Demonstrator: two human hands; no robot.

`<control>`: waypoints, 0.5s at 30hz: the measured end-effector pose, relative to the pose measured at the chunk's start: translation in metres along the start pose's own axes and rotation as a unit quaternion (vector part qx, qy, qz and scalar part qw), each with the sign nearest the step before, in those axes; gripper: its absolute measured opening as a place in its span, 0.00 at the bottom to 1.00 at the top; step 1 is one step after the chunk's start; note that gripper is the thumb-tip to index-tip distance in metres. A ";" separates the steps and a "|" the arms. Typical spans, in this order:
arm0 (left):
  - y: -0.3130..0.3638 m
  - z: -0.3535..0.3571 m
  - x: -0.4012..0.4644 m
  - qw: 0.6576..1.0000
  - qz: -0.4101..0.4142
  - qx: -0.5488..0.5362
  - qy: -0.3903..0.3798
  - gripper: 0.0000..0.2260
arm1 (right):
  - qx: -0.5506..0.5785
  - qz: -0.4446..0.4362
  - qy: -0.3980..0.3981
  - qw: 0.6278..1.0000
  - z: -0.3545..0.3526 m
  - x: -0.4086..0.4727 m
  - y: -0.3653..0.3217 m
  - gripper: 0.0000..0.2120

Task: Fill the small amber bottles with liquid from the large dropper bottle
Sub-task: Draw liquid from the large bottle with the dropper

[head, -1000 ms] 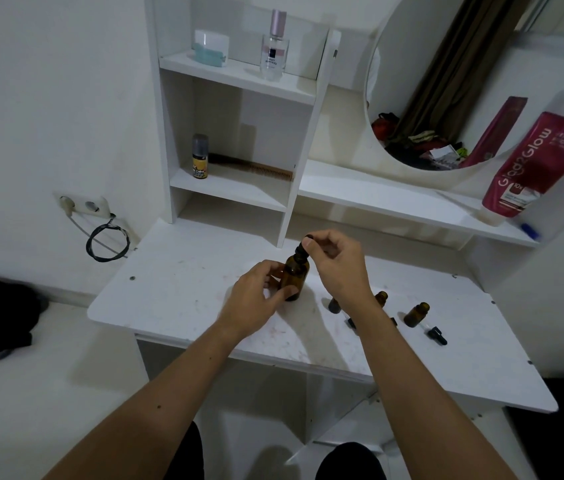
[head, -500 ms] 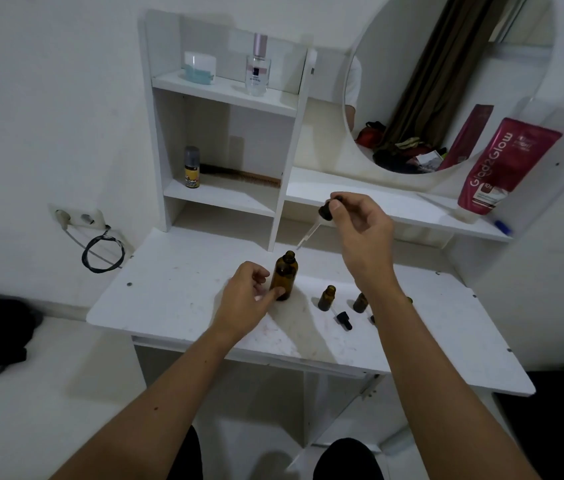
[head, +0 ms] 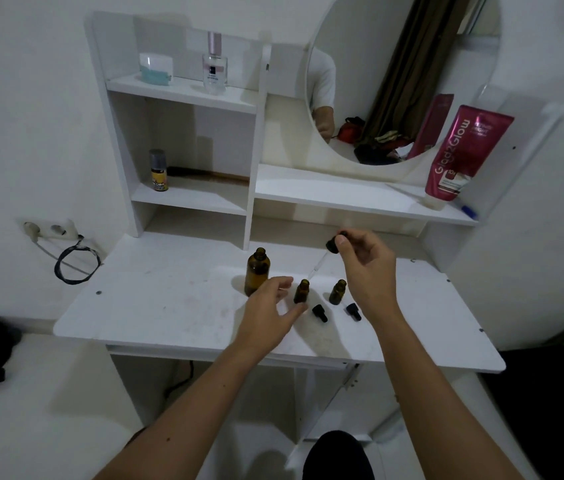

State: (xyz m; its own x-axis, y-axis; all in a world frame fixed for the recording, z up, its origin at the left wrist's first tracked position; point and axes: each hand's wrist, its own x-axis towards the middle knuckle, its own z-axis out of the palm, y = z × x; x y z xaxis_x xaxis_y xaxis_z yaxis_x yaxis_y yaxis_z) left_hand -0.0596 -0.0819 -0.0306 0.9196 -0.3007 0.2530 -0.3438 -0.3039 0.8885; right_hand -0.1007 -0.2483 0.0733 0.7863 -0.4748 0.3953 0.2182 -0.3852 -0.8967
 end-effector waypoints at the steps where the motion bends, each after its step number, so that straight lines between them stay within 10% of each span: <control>1: 0.001 0.004 0.004 1.000 -0.005 0.000 0.003 0.25 | -0.001 -0.002 0.001 1.000 0.000 0.000 0.001 0.08; 15: -0.012 0.025 0.025 0.999 0.004 0.042 0.009 0.13 | -0.051 -0.001 -0.053 0.997 0.017 -0.007 0.023 0.04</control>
State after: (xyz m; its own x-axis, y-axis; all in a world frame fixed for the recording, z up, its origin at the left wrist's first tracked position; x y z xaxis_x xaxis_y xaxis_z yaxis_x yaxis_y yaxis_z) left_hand -0.0375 -0.1085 -0.0443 0.9198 -0.2874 0.2671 -0.3649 -0.3768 0.8514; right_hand -0.0909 -0.2405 0.0463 0.8435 -0.3903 0.3690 0.1641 -0.4669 -0.8690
